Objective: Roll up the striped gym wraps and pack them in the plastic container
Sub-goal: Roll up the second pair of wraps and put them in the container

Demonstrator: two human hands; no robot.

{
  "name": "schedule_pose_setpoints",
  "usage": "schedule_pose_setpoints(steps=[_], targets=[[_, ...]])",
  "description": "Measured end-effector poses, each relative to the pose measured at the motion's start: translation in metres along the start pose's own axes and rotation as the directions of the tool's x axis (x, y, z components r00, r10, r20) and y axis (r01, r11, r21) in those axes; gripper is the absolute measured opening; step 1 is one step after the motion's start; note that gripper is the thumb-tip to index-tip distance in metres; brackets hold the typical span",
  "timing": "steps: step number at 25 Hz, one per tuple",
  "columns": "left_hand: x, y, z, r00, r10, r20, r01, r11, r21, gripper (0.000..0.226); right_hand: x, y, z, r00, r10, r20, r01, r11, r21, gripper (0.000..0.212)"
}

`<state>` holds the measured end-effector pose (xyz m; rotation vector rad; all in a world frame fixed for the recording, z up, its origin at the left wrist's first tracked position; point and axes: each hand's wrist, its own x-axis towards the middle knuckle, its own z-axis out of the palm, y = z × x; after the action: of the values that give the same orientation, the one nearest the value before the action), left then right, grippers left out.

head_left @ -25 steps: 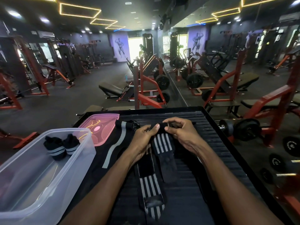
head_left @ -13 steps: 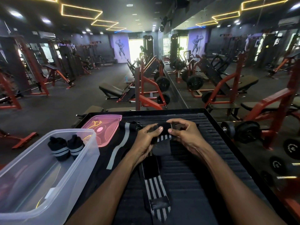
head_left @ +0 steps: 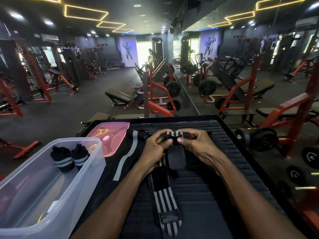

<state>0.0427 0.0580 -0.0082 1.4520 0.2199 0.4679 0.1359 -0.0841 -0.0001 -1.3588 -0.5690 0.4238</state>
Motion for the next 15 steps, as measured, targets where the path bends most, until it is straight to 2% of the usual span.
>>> schedule_pose_setpoints(steps=[2,3,6,8,10,12,15], targets=[[-0.0002,0.0007,0.0022,0.994,-0.102,0.026,0.105,0.986,-0.128,0.021,0.0013,0.0016,-0.003,0.999,-0.036,0.007,0.036,0.999,-0.035,0.038],[0.0004,-0.001,0.0028,0.993,-0.119,0.01,0.119,0.985,-0.126,0.02,0.0012,0.0017,-0.0039,0.999,-0.042,0.023,0.043,0.998,-0.046,0.041],[0.0004,-0.0044,0.0042,0.999,-0.021,-0.048,0.02,0.999,-0.035,0.013,0.0007,-0.0016,-0.0042,0.997,0.011,0.071,-0.012,1.0,0.01,0.038],[0.0003,-0.0031,0.0032,0.997,0.063,-0.048,-0.061,0.997,0.041,0.021,-0.0009,-0.0053,-0.0034,0.989,0.103,0.102,-0.113,0.989,0.099,0.027],[0.0009,-0.0027,0.0009,0.995,0.097,-0.037,-0.092,0.989,0.112,0.03,-0.0016,-0.0049,-0.0027,0.983,0.16,0.092,-0.167,0.983,0.078,0.016],[0.0008,-0.0031,-0.0003,0.996,0.083,-0.014,-0.08,0.988,0.13,0.034,-0.0009,-0.002,-0.0027,0.992,0.115,0.043,-0.116,0.993,0.008,0.014],[0.0003,-0.0031,0.0007,0.998,-0.06,-0.003,0.06,0.997,-0.042,0.026,-0.001,-0.0012,-0.0032,1.0,0.019,-0.005,-0.019,1.0,-0.025,0.028]])
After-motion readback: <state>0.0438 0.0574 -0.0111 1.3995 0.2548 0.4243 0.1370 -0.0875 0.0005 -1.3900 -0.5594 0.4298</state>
